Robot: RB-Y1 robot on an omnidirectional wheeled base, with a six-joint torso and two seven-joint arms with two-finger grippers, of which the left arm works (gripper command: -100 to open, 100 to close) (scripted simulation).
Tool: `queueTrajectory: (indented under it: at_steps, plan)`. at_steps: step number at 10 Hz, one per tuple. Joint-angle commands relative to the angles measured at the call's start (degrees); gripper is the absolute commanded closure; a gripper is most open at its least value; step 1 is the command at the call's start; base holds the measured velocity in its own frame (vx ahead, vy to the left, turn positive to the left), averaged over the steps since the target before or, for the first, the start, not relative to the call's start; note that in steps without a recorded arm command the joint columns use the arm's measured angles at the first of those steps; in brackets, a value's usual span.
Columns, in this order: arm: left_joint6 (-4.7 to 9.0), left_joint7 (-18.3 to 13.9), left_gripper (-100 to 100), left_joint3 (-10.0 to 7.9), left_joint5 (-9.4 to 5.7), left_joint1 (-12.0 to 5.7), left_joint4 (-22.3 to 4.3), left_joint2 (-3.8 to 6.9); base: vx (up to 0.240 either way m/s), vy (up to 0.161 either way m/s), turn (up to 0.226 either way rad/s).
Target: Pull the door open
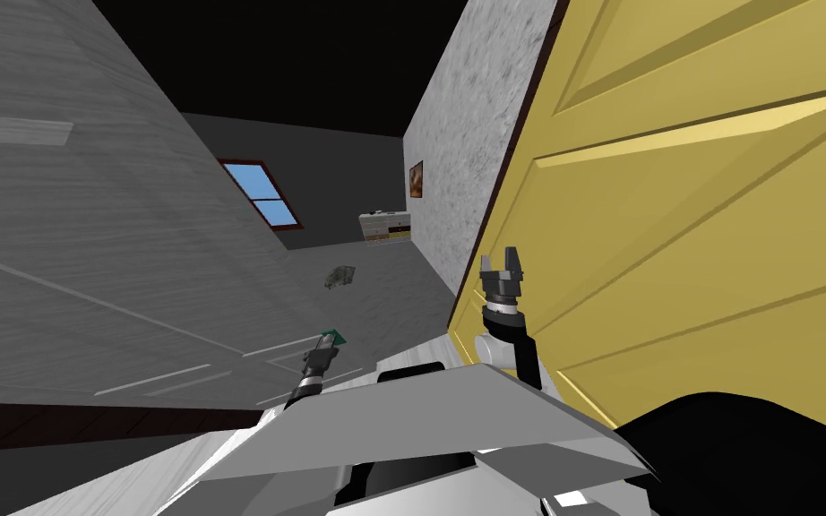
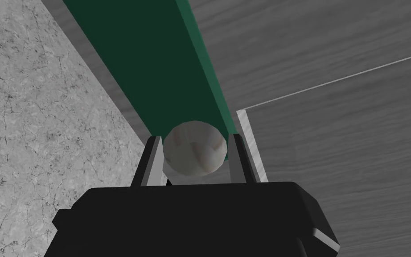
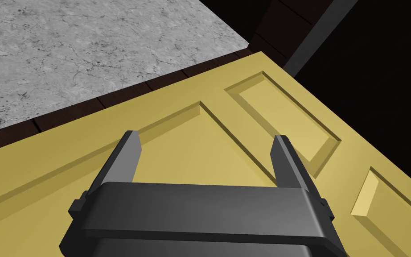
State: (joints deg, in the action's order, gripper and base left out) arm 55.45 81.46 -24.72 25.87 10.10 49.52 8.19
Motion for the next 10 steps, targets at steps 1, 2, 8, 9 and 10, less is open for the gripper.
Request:
queueTrajectory:
  at_steps: [1,2,8,9,10]
  plan:
    - [0.12,-2.2,100,0.07,-0.64,-0.21,0.1,0.28,-0.048,0.018,-0.039]
    - [-0.16,-4.1,100,0.46,-1.44,-0.28,0.1,0.37,-0.043,0.012,-0.051]
    - [-1.04,-11.7,100,1.68,-3.89,-0.49,0.0,0.63,-0.042,0.013,-0.049]
    - [-1.33,-13.6,100,2.09,-4.71,-0.56,0.0,0.72,-0.049,0.016,-0.060]
    - [-1.33,-14.0,100,2.09,-4.71,-0.56,0.0,0.72,-0.036,0.015,-0.033]
